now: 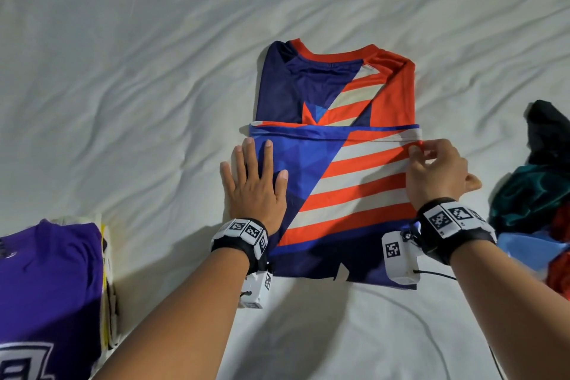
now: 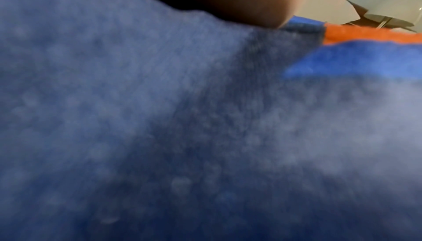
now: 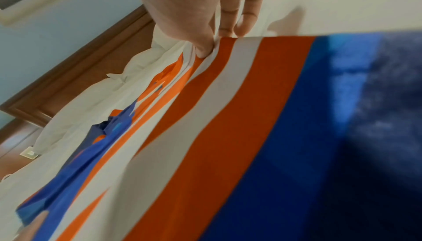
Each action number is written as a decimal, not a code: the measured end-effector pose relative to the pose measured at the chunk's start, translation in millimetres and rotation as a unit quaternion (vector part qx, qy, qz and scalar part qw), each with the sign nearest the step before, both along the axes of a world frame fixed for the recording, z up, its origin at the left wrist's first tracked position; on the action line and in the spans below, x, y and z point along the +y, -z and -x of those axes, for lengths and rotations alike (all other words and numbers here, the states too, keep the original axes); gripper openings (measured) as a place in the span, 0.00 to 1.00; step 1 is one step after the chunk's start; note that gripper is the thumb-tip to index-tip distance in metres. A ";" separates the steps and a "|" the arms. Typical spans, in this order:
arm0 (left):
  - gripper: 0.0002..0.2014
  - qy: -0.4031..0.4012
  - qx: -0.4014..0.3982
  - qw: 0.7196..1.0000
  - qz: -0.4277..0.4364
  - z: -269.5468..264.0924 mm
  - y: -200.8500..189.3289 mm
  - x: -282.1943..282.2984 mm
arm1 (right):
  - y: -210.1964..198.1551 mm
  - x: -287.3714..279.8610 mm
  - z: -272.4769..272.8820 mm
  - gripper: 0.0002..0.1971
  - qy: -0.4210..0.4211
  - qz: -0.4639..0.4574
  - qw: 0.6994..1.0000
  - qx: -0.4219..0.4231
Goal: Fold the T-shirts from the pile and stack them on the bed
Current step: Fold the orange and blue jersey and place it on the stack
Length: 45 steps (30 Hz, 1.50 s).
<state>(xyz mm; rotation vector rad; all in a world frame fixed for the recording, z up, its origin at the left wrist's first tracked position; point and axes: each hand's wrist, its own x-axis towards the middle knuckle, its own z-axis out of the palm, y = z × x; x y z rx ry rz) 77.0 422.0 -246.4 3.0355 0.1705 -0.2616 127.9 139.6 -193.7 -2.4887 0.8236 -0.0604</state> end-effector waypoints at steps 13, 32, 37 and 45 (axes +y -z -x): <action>0.31 -0.094 0.079 0.989 0.085 -20.4 -32.8 -5.1 | 17.4 69.8 99.9 0.34 -0.259 0.070 0.963 0.035; 0.36 0.059 -0.028 0.997 0.034 20.5 -32.6 -14.6 | 40.8 70.8 122.5 0.36 -0.303 0.118 0.940 0.100; 0.34 0.079 0.013 0.996 0.028 99.2 -9.8 -33.3 | 43.5 96.1 146.9 0.35 -0.389 0.146 0.908 0.066; 0.32 -0.006 0.011 1.000 -0.016 112.2 -8.6 -2.0 | 45.5 57.3 165.0 0.34 -0.350 0.140 0.919 0.118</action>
